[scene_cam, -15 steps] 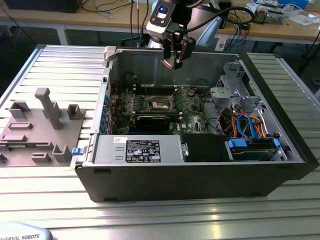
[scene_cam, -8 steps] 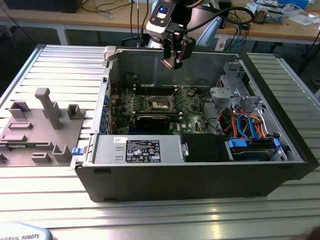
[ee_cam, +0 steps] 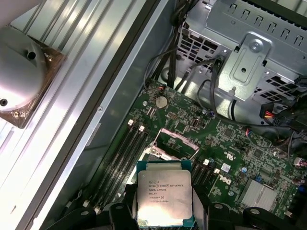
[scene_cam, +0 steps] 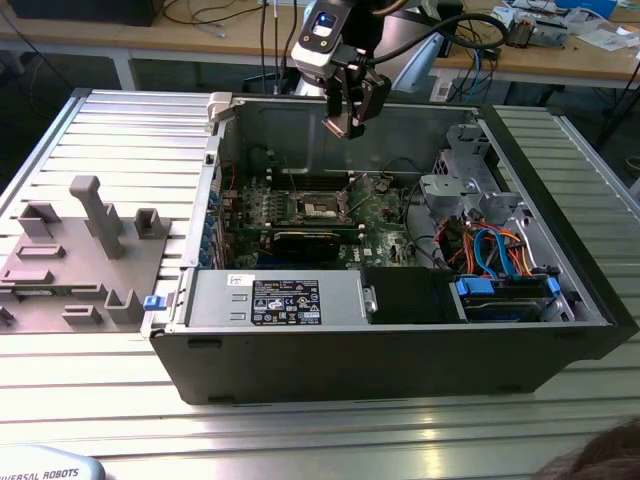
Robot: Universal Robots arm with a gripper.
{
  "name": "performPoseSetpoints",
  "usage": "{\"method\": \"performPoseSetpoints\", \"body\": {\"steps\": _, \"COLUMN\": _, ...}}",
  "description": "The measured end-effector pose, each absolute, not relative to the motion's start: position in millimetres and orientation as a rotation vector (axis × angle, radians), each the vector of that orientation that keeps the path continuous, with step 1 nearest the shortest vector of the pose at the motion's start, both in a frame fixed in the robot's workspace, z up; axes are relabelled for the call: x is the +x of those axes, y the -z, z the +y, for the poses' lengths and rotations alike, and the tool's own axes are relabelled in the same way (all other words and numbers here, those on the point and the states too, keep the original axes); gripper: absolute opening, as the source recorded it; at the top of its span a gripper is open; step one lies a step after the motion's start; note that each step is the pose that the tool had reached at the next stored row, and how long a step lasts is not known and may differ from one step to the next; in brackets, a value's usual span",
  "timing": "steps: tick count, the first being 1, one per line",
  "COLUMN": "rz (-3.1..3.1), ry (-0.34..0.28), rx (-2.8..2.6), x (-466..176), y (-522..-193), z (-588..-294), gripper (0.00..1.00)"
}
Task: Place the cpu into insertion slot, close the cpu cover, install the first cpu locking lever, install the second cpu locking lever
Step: 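Place the cpu into insertion slot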
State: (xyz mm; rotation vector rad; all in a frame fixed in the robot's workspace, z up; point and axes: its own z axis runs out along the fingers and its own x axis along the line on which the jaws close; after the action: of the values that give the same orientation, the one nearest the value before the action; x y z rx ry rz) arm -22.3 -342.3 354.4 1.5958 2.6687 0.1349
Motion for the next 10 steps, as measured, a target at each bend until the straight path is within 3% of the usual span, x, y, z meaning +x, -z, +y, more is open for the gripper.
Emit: {"method": "performPoseSetpoints", "body": {"steps": 10, "rz": 2.661, "ry": -0.135, "rx": 1.608, "x": -22.2, "y": -354.4, "z": -342.3, "gripper": 0.54}}
